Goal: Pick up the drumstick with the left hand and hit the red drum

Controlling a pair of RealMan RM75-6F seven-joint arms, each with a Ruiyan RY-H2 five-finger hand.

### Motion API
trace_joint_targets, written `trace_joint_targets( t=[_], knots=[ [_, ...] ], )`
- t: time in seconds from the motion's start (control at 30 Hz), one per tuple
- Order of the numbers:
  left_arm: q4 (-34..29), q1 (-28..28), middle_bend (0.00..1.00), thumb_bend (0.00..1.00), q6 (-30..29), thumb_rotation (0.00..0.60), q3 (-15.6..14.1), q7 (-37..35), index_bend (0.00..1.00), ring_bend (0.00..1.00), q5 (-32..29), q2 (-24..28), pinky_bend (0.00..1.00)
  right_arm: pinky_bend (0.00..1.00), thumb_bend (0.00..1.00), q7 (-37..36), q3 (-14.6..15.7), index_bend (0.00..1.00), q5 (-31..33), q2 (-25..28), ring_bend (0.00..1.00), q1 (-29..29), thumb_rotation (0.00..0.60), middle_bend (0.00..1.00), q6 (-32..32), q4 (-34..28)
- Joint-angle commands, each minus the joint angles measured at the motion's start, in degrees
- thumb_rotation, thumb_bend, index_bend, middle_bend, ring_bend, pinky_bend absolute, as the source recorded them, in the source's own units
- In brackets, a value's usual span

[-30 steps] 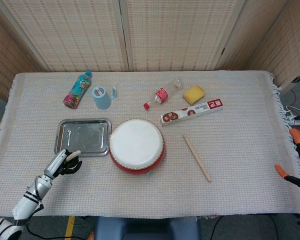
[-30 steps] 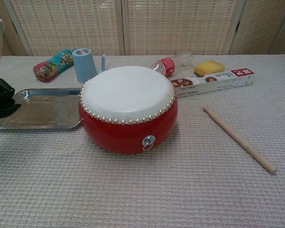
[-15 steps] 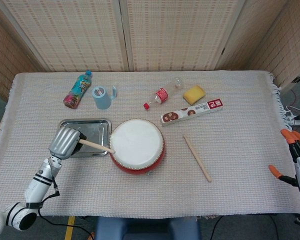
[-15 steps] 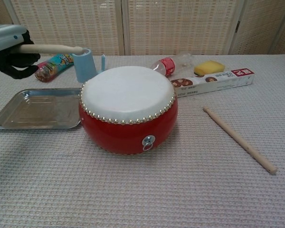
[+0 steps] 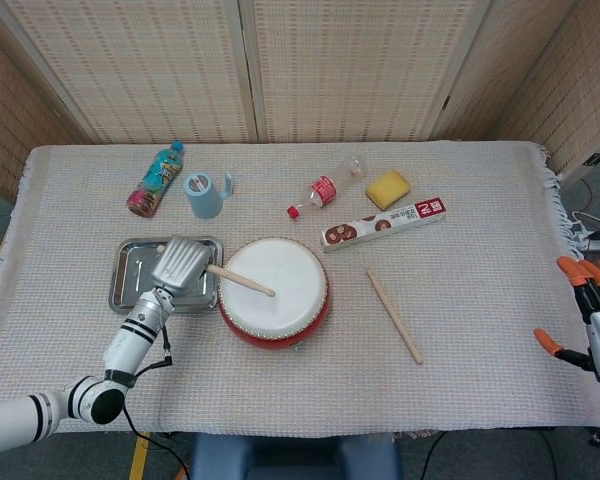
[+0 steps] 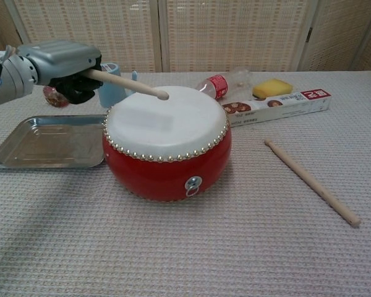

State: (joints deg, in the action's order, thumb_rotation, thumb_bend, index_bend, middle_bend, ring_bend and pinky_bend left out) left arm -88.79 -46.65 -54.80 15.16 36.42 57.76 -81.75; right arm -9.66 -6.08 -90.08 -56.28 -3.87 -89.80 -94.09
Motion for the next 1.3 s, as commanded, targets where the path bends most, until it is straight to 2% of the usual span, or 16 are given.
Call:
trace_joint_targets(
  t=[0.03,0.2,0.33,0.4,0.5,0.6,0.7,0.73,1.0,1.17,1.23,1.27,1.3],
  knots=[
    [0.3,-2.3,1.00,0.70,0.6,0.600,0.9,2.2,1.00,1.00,-3.7,-1.4,1.00,0.00,0.18,-0.1,0.0,0.00,0.1,0.0,0.00,-0.1,0.600,0.10,0.1,0.1],
    [3.2,-4.6,1.00,0.70,-0.8,0.600,-1.1,7.9,1.00,1.00,-4.7,-3.2,1.00,0.00,0.18,-0.5,0.0,0.00,0.3,-0.2,0.00,-0.4,0.600,0.10,0.7,0.4],
    [6.6,-6.5,1.00,0.70,-1.3,0.600,-3.9,14.6,1.00,1.00,-5.3,-4.7,1.00,0.00,0.18,-1.4,0.2,0.00,0.3,-0.3,0.00,-0.7,0.600,0.10,1.2,0.5],
    [6.6,-6.7,1.00,0.70,-1.6,0.600,-4.1,16.0,1.00,1.00,-6.8,-4.7,1.00,0.00,0.18,-2.1,0.3,0.00,0.1,-0.2,0.00,-0.7,0.600,0.10,1.1,0.6],
    [3.9,-5.7,1.00,0.70,-2.6,0.600,-1.1,10.7,1.00,1.00,-9.7,-4.0,1.00,0.00,0.18,-2.6,0.3,0.00,0.3,-0.1,0.00,-0.7,0.600,0.10,1.1,0.8],
    [-0.2,-4.0,1.00,0.70,-2.2,0.600,2.7,2.2,1.00,1.00,-12.3,-1.9,1.00,0.00,0.18,-2.8,0.3,0.00,0.5,-0.2,0.00,-0.7,0.600,0.10,1.2,1.1],
    [-1.9,-3.7,1.00,0.70,-0.5,0.600,4.0,-1.9,1.00,1.00,-13.7,-0.1,1.00,0.00,0.18,-3.0,0.4,0.00,0.5,-0.3,0.00,-0.8,0.600,0.10,1.2,1.3],
    [-1.7,-3.9,1.00,0.70,-0.3,0.600,3.8,-1.8,1.00,1.00,-13.7,0.2,1.00,0.00,0.18,-3.0,0.5,0.00,0.5,-0.3,0.00,-0.8,0.600,0.10,1.3,1.3],
    [5.6,-7.0,1.00,0.70,-1.8,0.600,-4.2,9.2,1.00,1.00,-10.1,-3.3,1.00,0.00,0.18,-3.3,0.5,0.00,0.9,-0.4,0.00,-0.8,0.600,0.10,1.4,1.6],
    [6.2,-7.2,1.00,0.70,-2.6,0.600,-5.2,10.7,1.00,1.00,-9.7,-3.8,1.00,0.00,0.18,-3.4,0.5,0.00,0.9,-0.5,0.00,-0.9,0.600,0.10,1.5,1.6],
    [5.5,-6.9,1.00,0.70,-3.5,0.600,-4.5,9.4,1.00,1.00,-9.8,-3.4,1.00,0.00,0.18,-3.6,0.5,0.00,0.8,-0.5,0.00,-0.9,0.600,0.10,1.4,1.7],
    [1.8,-5.1,1.00,0.70,-4.6,0.600,0.5,1.0,1.00,1.00,-12.4,-2.5,1.00,0.00,0.18,-3.7,0.4,0.00,0.8,-0.5,0.00,-0.9,0.600,0.10,1.2,1.7],
    [0.6,-4.6,1.00,0.70,-4.3,0.600,1.4,-1.1,1.00,1.00,-12.4,-1.3,1.00,0.00,0.18,-3.7,0.4,0.00,0.8,-0.5,0.00,-0.9,0.600,0.10,1.2,1.7]
  ],
)
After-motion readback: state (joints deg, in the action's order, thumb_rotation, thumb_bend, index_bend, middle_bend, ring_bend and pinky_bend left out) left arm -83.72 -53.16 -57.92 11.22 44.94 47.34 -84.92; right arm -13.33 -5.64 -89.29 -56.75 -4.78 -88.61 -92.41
